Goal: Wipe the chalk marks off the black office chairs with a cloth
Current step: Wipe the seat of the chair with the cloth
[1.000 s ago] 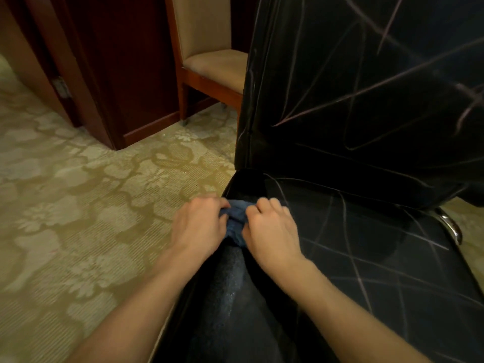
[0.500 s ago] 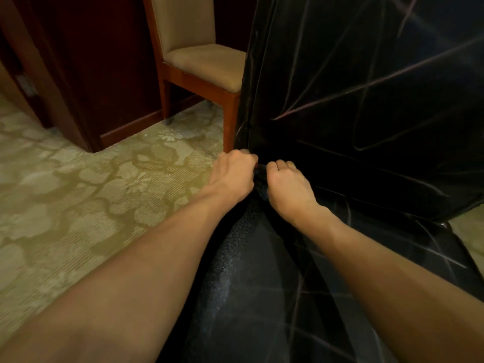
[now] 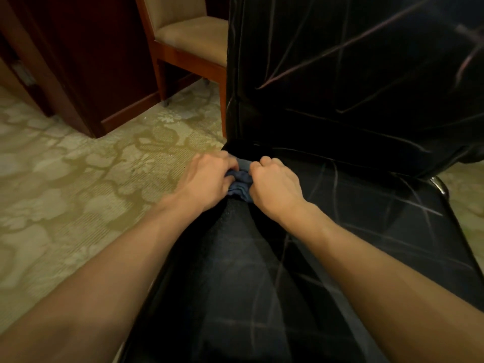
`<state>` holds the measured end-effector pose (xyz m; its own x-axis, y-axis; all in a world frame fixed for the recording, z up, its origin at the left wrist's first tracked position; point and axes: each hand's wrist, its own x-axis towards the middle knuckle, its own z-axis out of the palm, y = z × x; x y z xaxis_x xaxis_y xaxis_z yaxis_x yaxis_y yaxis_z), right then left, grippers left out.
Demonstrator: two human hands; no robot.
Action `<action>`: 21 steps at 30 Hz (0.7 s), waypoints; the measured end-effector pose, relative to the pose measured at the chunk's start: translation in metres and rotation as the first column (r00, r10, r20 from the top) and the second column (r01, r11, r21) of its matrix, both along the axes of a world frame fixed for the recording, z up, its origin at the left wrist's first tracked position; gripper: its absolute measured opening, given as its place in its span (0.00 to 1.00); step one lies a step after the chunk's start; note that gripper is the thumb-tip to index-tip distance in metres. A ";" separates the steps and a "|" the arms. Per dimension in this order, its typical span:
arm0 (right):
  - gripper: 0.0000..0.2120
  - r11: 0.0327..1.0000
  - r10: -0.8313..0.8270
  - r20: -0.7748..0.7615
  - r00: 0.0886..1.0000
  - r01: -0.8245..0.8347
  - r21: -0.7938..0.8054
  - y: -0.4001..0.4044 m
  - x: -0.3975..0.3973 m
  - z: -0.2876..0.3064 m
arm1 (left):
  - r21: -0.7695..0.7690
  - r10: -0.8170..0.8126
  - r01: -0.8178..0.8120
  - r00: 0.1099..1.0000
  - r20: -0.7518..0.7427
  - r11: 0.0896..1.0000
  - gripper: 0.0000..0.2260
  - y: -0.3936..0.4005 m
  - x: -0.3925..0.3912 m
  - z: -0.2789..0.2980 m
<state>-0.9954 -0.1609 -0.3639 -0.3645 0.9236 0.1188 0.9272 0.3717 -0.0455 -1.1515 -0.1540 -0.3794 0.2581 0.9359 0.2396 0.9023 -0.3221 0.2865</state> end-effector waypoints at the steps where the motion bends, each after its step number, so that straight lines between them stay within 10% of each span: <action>1: 0.14 1.000 0.006 -0.020 1.000 -0.006 0.003 -0.010 0.000 -0.001 | 0.007 -0.002 0.002 1.000 0.009 1.000 0.06 -0.013 -0.002 0.000; 21: 0.04 0.985 0.101 -0.207 0.973 -0.068 0.161 -0.208 0.002 -0.021 | -0.025 0.028 -0.028 0.999 -0.029 0.999 0.12 -0.236 -0.010 0.002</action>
<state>-0.9937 -0.3692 -0.3847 -0.3911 0.8556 0.3391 0.8673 0.4659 -0.1754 -1.1616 -0.3903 -0.3779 0.2381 0.9485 0.2089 0.9188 -0.2897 0.2681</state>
